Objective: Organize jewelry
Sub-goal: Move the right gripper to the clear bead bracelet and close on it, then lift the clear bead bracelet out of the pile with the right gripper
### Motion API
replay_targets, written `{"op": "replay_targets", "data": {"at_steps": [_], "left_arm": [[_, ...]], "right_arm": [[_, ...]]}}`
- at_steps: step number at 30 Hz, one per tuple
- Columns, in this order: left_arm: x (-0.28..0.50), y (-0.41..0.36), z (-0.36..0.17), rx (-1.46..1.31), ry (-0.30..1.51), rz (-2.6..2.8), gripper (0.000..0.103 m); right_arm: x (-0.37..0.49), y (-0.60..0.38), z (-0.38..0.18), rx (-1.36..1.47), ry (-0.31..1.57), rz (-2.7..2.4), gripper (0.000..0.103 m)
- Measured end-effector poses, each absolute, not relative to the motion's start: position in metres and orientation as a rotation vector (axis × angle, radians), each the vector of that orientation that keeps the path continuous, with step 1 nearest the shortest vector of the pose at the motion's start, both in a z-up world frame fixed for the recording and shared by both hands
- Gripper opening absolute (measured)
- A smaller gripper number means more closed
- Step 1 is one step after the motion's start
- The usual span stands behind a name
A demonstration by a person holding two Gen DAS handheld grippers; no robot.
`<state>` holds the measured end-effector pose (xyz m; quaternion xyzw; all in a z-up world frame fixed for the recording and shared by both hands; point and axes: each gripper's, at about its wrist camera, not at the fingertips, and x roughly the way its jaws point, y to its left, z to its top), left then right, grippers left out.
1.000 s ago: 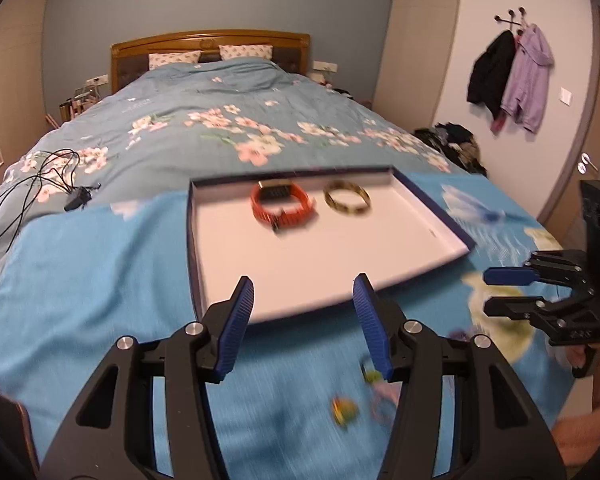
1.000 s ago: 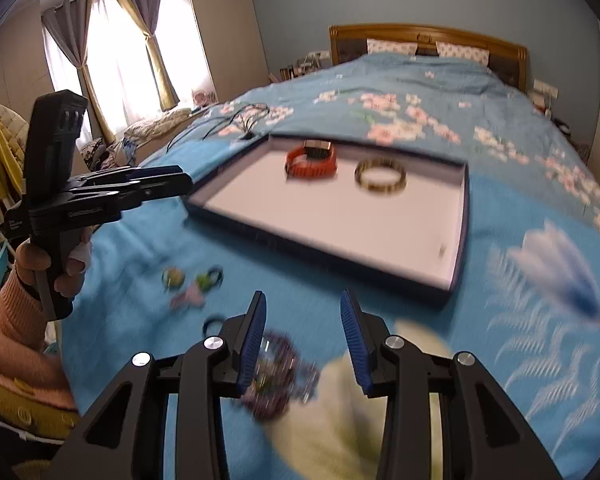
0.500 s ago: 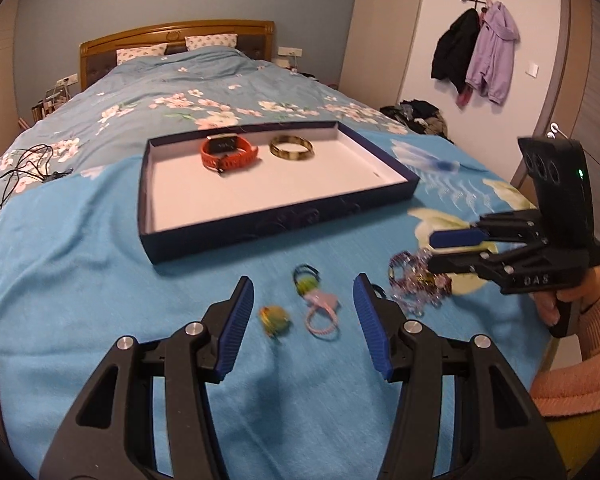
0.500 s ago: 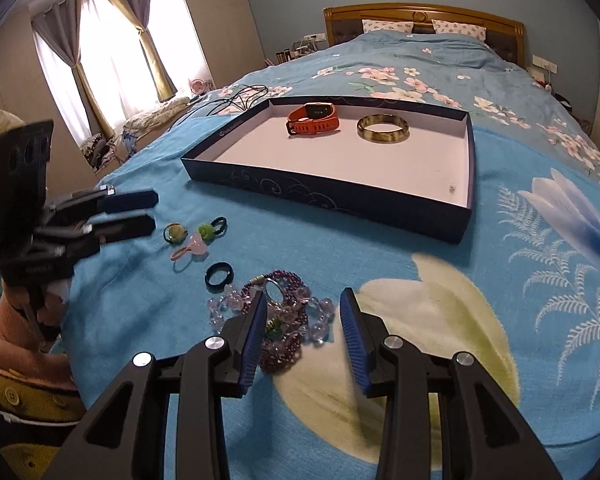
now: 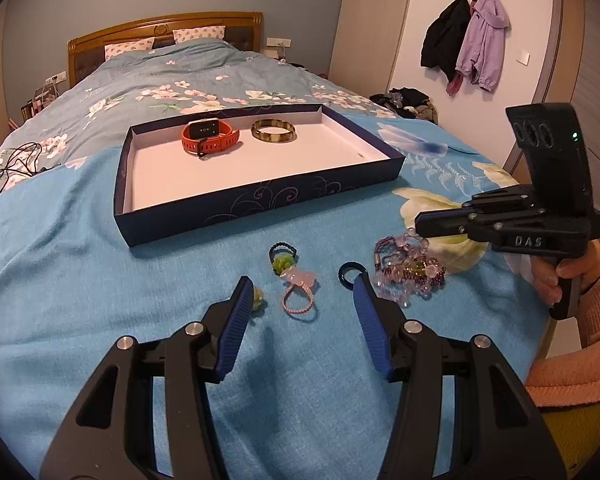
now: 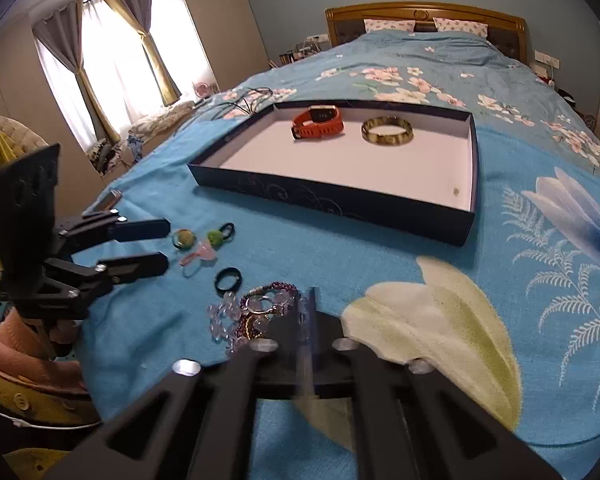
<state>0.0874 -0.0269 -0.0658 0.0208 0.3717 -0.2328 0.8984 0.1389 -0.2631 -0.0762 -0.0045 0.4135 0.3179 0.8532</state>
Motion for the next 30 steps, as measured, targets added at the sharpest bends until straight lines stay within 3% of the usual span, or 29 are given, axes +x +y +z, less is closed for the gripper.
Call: {"op": "replay_targets", "data": {"at_steps": [6,8,10,14,15,18,21,23,30], "left_arm": [[0.088,-0.03,-0.068,0.058,0.772,-0.493,0.051],[0.086,-0.03,-0.069,0.059,0.774,-0.497,0.051],[0.086,-0.03,-0.069,0.061,0.775,-0.497,0.051],[0.087,-0.03,-0.071,0.059,0.782,-0.499,0.051],[0.088,-0.03,-0.071,0.057,0.784,-0.5,0.052],[0.089,-0.029,-0.072,0.055,0.79,-0.499,0.051],[0.09,-0.029,-0.073,0.054,0.793,-0.502,0.051],[0.09,-0.029,-0.073,0.056,0.794,-0.503,0.051],[0.089,-0.033,-0.074,0.071,0.797,-0.512,0.051]], "right_arm": [[0.135,-0.264,-0.064,0.006,0.837,0.676,0.001],[0.139,-0.267,-0.067,0.018,0.854,0.651,0.008],[0.144,-0.268,-0.077,0.022,0.896,0.638,0.024],[0.148,-0.265,-0.09,0.035,0.936,0.642,0.031],[0.148,-0.266,-0.091,0.043,0.938,0.653,0.031],[0.147,-0.263,-0.092,0.041,0.944,0.687,0.006],[0.143,-0.26,-0.092,0.012,0.939,0.686,0.006],[0.14,-0.262,-0.088,0.016,0.922,0.684,0.0],[0.134,-0.265,-0.063,0.037,0.846,0.692,0.001]]}}
